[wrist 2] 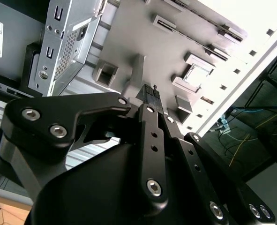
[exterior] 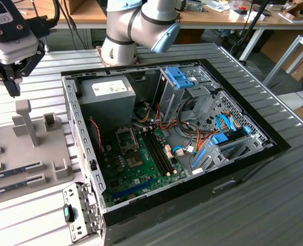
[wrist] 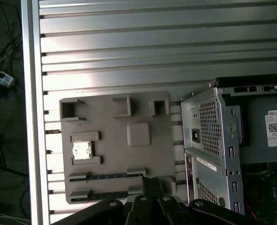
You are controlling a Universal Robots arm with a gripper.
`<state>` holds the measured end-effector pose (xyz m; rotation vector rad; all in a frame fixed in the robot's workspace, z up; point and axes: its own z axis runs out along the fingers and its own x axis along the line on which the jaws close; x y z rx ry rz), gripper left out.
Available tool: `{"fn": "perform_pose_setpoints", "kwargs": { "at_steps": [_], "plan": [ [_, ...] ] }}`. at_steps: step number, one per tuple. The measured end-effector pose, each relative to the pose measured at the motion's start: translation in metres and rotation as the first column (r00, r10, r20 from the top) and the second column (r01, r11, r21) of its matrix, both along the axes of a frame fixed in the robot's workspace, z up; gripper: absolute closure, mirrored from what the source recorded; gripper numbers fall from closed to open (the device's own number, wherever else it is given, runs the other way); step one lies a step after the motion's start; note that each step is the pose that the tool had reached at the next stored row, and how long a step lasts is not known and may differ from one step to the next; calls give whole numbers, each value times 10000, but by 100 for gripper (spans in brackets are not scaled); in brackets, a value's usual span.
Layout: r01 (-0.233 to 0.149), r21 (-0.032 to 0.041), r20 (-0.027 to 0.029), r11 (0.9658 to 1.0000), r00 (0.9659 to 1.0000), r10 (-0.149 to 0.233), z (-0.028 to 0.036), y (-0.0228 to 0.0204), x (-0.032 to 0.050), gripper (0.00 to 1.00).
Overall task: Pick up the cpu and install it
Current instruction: 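Reach for the cpu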
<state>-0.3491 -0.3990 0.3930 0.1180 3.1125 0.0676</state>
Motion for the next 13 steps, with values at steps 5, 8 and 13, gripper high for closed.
{"fn": "perform_pose_setpoints", "kwargs": {
  "at_steps": [5,8,13],
  "plan": [
    [0,0,0,10000,10000,0,0,0,-25,89],
    [0,0,0,10000,10000,0,0,0,-33,89],
    [0,-1,-1,10000,10000,0,0,0,-44,89]
  ]
}}
